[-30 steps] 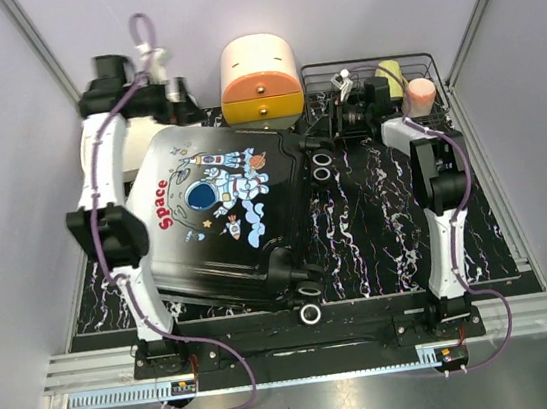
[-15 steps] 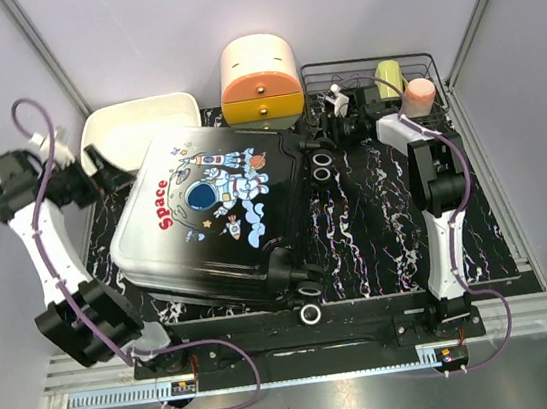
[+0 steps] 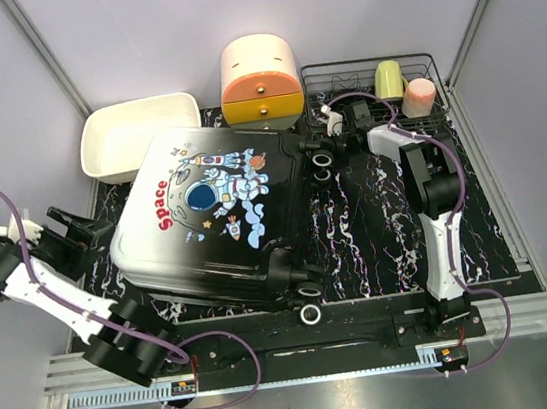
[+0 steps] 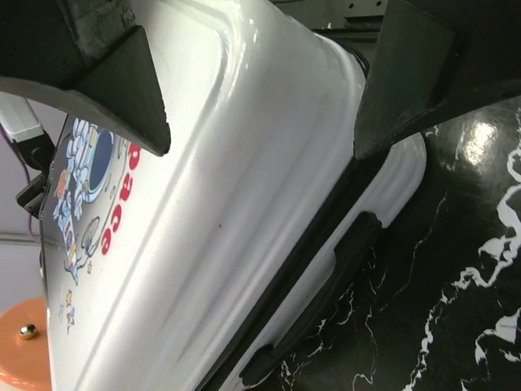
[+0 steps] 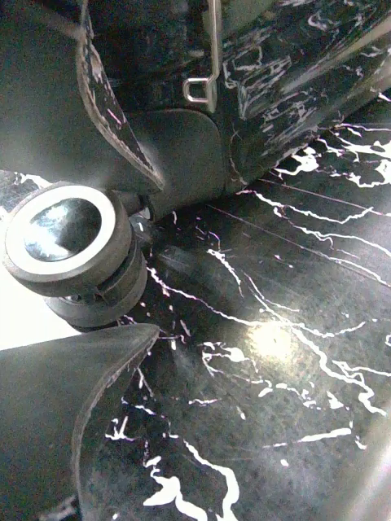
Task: Open, take out, and arrange the luggage
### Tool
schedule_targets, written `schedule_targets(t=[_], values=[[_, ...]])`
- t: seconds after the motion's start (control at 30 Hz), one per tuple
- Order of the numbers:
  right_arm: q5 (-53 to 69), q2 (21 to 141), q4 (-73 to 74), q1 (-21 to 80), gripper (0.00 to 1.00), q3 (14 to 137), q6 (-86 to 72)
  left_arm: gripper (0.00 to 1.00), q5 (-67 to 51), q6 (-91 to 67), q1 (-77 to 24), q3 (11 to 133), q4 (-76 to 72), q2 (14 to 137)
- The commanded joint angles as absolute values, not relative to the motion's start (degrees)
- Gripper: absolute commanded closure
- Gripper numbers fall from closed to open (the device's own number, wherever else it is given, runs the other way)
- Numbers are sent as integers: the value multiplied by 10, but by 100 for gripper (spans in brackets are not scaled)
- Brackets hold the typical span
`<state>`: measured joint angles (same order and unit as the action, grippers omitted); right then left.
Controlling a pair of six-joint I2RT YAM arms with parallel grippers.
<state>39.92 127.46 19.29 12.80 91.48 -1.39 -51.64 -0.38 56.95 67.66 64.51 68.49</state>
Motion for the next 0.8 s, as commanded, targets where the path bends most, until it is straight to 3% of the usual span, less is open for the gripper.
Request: schedule_targets(t=[0.0,0.1,0.27,0.5,0.67,0.77], values=[[358,1260,275,156,31,853,4,1,-519,-42,591,655,683,628],[359,1246,300,162,39,838,-12,1,-525,-50,599,636,703,608],[393,1171,306,161,59,762,-27,1,-547,-57,606,623,715,580],[399,1089,303,163,66,689,-24,6,-562,-82,606,567,701,584],[405,1063,302,163,66,617,-30,10,-580,-109,571,542,632,605],[408,1048,303,161,61,608,-30,10,-580,-126,546,549,593,619]])
